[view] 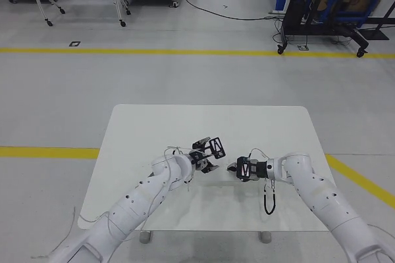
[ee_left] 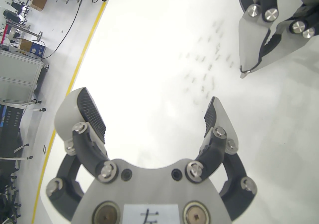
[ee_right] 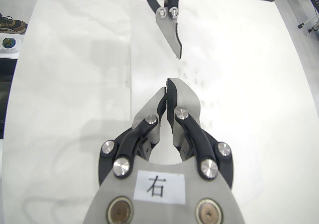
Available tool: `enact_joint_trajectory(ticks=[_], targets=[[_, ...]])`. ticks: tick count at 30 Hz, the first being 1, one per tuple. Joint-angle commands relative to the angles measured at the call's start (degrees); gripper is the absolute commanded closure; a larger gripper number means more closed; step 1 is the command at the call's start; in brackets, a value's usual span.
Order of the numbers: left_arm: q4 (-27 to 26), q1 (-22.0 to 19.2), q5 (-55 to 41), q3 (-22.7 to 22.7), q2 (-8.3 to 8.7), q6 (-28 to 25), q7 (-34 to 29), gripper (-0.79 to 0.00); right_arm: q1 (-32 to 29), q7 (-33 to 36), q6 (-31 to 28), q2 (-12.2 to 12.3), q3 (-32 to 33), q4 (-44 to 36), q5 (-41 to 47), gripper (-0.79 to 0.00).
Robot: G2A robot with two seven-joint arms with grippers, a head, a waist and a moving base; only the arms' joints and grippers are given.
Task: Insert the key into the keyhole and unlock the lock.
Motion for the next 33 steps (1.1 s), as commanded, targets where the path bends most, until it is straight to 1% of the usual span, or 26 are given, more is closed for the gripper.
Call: enact_joint_trajectory(ticks=[1, 11, 18, 22, 24, 28, 31, 33], targets=[[0.79, 0.15, 0.14, 0.49, -0.25, -0.01, 0.22, -0.785, 0.15, -0.2, -0.07, 0.0, -0.16, 0.3, 0.22, 0.0], [3.97, -0.38, 0.93, 2.13, -1.55, -0.23, 0.85, -0.785, 1.09, -1.76, -0.1, 0.1, -0.61, 1.66, 1.1, 0.0], [5.73, -1.04, -0.13, 2.27, -2.29, -1.62, 0.93, -0.785, -0.09, -7.01, 1.44, 0.83, 1.79, 2.8, 4.01, 0.0], [5.99, -1.64, -0.38, 1.67, -2.54, -1.21, 1.63, -0.785, -1.11, -8.61, 1.95, 1.55, 4.1, 2.59, 5.51, 0.0], [5.51, -2.29, -0.46, 0.79, -2.51, -0.87, 1.93, -0.785, -1.63, -8.16, 1.59, 2.09, 5.65, 1.28, 5.86, 0.0], [2.71, -3.39, -0.85, -2.42, -1.96, -0.41, 2.33, -0.785, -1.73, -7.97, 1.53, 2.19, 5.96, 0.96, 5.91, 0.0], [-1.45, -3.48, -0.84, -6.46, -0.85, -1.1, 1.56, -0.785, -1.73, -7.97, 1.53, 2.19, 5.96, 0.96, 5.91, 0.0], [-4.9, -2.35, -0.3, -10.13, 0.22, -0.72, 0.95, -0.785, -1.73, -7.97, 1.53, 2.19, 5.96, 0.96, 5.91, 0.0]])
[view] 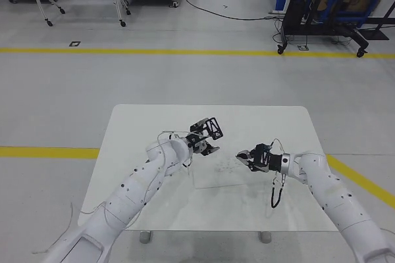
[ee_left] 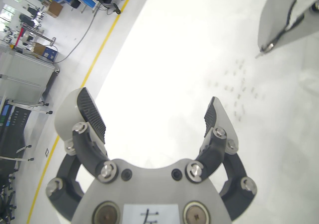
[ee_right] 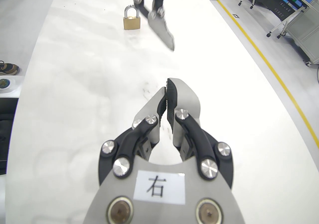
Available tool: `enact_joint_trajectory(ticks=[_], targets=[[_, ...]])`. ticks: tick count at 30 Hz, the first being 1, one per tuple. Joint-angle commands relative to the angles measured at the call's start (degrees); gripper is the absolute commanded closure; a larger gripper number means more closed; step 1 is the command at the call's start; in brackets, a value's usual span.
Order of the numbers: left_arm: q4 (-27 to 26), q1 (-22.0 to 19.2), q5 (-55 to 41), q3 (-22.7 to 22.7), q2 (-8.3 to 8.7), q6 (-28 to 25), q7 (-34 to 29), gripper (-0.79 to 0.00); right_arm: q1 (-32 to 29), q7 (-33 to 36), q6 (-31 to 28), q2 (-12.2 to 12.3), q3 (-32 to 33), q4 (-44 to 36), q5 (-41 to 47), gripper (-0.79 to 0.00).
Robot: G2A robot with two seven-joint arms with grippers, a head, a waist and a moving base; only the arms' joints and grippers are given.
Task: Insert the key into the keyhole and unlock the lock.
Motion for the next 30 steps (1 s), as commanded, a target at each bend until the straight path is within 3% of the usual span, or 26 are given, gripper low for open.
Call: enact_joint_trajectory(ticks=[1, 2, 9, 13, 20, 30], targets=[[-3.73, 1.85, -0.29, -4.39, 1.17, 0.23, -1.21, -0.785, 0.0, 0.0, 0.0, 0.0, 0.0, 0.0, 0.0, 0.0], [-5.13, 2.68, -0.85, -6.03, 1.56, 0.42, -1.84, -0.785, 0.0, 0.0, 0.0, 0.0, 0.0, 0.0, 0.0, 0.0], [-5.13, 2.68, -0.85, -6.03, 1.56, 0.42, -1.84, -0.785, -0.59, -0.77, 0.79, -0.22, 0.44, 0.21, 3.4, 0.0], [-5.13, 2.68, -0.85, -6.03, 1.56, 0.42, -1.84, -0.785, 0.38, 2.32, -2.87, -1.73, 0.82, 4.9, 22.79, 0.0], [-5.13, 2.68, -0.85, -6.03, 1.56, 0.42, -1.84, -0.785, 3.59, 19.74, -4.0, -4.41, -3.84, 9.62, 60.74, 0.0], [-5.63, 3.84, -2.17, -7.32, 1.65, 2.39, 0.22, -0.785, 3.59, 19.74, -4.0, -4.41, -3.84, 9.62, 60.74, 0.0]])
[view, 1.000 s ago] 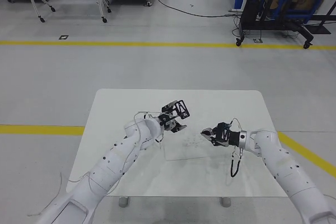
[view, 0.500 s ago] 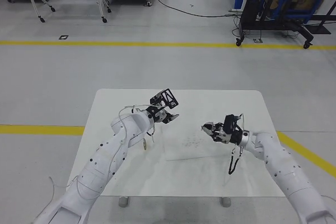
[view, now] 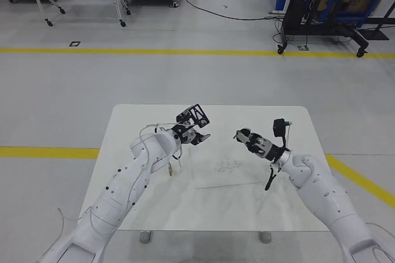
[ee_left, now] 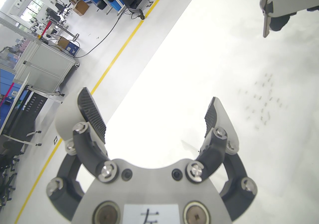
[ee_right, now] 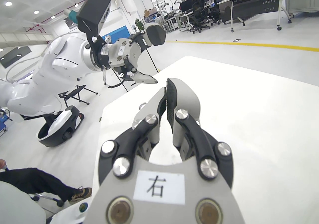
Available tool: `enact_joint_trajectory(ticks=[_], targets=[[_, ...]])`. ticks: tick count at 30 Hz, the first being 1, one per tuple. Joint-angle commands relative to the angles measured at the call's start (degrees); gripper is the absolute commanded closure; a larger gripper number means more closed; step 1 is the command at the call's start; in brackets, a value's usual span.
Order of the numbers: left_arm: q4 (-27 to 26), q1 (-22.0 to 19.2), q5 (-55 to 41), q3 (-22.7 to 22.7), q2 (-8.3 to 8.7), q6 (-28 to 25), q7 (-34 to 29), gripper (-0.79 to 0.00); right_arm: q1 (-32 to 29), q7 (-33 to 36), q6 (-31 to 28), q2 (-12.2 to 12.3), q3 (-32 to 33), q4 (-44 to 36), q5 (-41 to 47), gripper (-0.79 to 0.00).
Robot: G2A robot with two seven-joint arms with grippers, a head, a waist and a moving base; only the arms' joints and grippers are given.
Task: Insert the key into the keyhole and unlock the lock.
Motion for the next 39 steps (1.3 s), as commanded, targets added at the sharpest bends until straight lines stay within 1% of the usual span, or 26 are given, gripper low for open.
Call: enact_joint_trajectory(ticks=[1, 3, 4, 5, 8, 11, 12, 15, 16, 18, 19, 20, 22, 23, 25, 26, 28, 29, 33, 39], targets=[[-0.02, 1.06, -2.73, -1.5, 0.08, 1.14, 1.78, -0.785, 0.0, 0.01, 0.0, 0.0, 0.0, 0.0, 0.13, 0.0], [0.58, 1.99, -9.52, -3.46, -0.02, 0.65, 3.59, -0.785, -0.82, -0.29, 2.32, -0.14, 0.26, -0.23, 1.65, 0.0], [0.99, 2.42, -13.85, -4.43, -0.12, 0.02, 4.54, -0.785, -1.53, -0.29, 3.13, -0.35, 0.14, -0.21, 4.23, 0.0], [1.32, 2.71, -18.03, -5.21, -0.22, -1.3, 5.69, -0.785, -2.31, 0.56, 3.12, -0.69, -0.44, 0.0, 8.68, 0.0], [2.31, 2.93, -23.94, -6.62, -0.24, -3.88, 6.9, -0.785, -2.14, 6.59, 2.72, -1.44, -2.24, 0.52, 20.37, 0.0], [5.04, 3.49, -37.01, -7.77, -0.74, -7.37, 8.2, -0.785, -1.38, 12.37, 3.33, -2.11, -3.59, 0.73, 32.21, 0.0], [6.85, 3.61, -43.33, -7.81, -1.04, -8.81, 7.41, -0.785, -1.17, 14.13, 3.72, -2.33, -3.97, 0.65, 35.89, 0.0], [12.7, 2.38, -63.71, -6.49, -2.15, -13.63, 0.02, -0.785, -0.45, 19.68, 5.34, -2.8, -4.76, 0.6, 44.96, 0.0], [14.7, 1.67, -69.53, -5.76, -2.47, -14.49, -3.59, -0.785, -0.09, 21.36, 5.65, -2.87, -4.83, 0.84, 46.66, 0.0], [17.37, 0.0, -77.67, -4.93, -2.97, -16.62, -7.96, -0.785, 0.46, 23.87, 6.48, -3.04, -5.01, 1.51, 48.58, 0.0], [18.39, -0.82, -80.01, -4.13, -3.2, -17.58, -10.36, -0.785, 0.59, 24.81, 6.82, -3.18, -5.16, 1.67, 49.58, 0.0], [19.41, -1.89, -80.68, -3.46, -3.36, -18.08, -12.19, -0.785, 0.64, 25.67, 7.21, -3.33, -5.33, 1.81, 50.75, 0.0], [21.02, -3.43, -80.94, -2.19, -3.73, -18.82, -13.79, -0.785, 0.75, 27.67, 7.53, -3.65, -5.73, 1.96, 52.93, 0.0], [21.67, -4.12, -80.74, -1.62, -3.9, -19.45, -14.19, -0.693, 0.82, 28.72, 7.52, -3.78, -5.92, 2.17, 53.81, 0.0], [22.95, -5.34, -79.2, -0.54, -4.17, -20.34, -14.72, -0.545, 0.92, 30.24, 7.29, -4.06, -6.13, 2.75, 55.42, 0.0], [23.41, -5.53, -79.71, -0.11, -4.38, -20.87, -14.47, -0.388, 0.92, 30.88, 7.07, -4.21, -6.24, 3.06, 56.18, 0.0], [24.51, -6.09, -80.03, 0.59, -4.67, -21.45, -14.5, -0.32, 0.89, 32.08, 6.64, -4.51, -6.45, 3.65, 57.88, 0.0], [24.97, -6.39, -79.99, 0.89, -4.78, -21.66, -14.55, -0.305, 0.91, 32.71, 6.45, -4.67, -6.55, 3.9, 58.7, 0.0], [26.4, -7.28, -79.47, 1.75, -5.12, -21.81, -14.49, -0.314, 1.0, 35.6, 5.62, -5.26, -6.9, 4.53, 62.25, 0.0], [27.66, -7.91, -79.89, 2.75, -5.54, -22.14, -14.84, -0.289, 1.56, 37.75, 3.51, -6.0, -6.94, 5.84, 64.09, 0.0]])
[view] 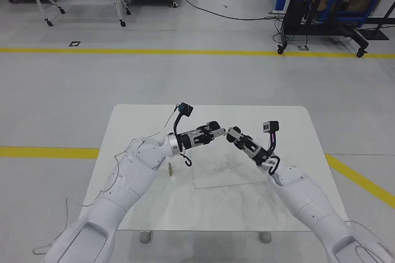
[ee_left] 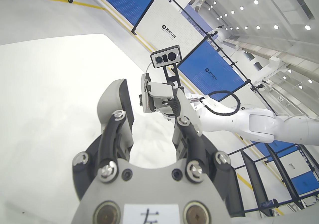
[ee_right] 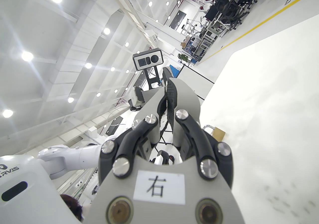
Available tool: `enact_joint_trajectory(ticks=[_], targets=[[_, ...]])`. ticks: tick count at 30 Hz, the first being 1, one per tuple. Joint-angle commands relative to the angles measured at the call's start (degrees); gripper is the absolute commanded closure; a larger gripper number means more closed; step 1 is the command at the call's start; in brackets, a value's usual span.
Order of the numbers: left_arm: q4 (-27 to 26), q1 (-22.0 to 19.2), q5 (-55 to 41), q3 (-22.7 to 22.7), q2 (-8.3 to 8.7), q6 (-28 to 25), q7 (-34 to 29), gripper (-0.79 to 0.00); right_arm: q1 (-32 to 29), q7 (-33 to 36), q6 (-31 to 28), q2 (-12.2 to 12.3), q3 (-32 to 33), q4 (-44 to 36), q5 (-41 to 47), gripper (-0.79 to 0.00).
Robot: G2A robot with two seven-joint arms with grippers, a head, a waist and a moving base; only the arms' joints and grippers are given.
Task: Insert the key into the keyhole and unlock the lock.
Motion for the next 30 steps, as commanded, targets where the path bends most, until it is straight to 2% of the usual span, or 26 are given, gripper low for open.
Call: enact_joint_trajectory(ticks=[1, 19, 23, 30], targets=[[0.46, -0.37, 0.36, 0.39, -0.1, 0.26, -0.48, -0.286, 0.16, 0.31, -0.58, -0.23, -0.02, 0.46, 0.09, 0.0], [2.35, -1.68, 0.21, 2.32, -0.91, 0.16, -1.66, -0.2, 0.97, 0.46, -2.32, -1.82, 0.48, 3.43, -1.65, 0.0], [2.61, -1.84, -0.06, 2.49, -1.02, 0.13, -1.89, -0.169, 0.86, 0.58, -2.43, -1.99, 0.86, 3.81, -1.78, 0.0], [2.99, -2.07, 0.12, 2.66, -1.12, 0.42, -1.92, -0.065, 0.64, 0.98, -2.67, -2.28, 1.53, 3.79, -1.53, 0.0]])
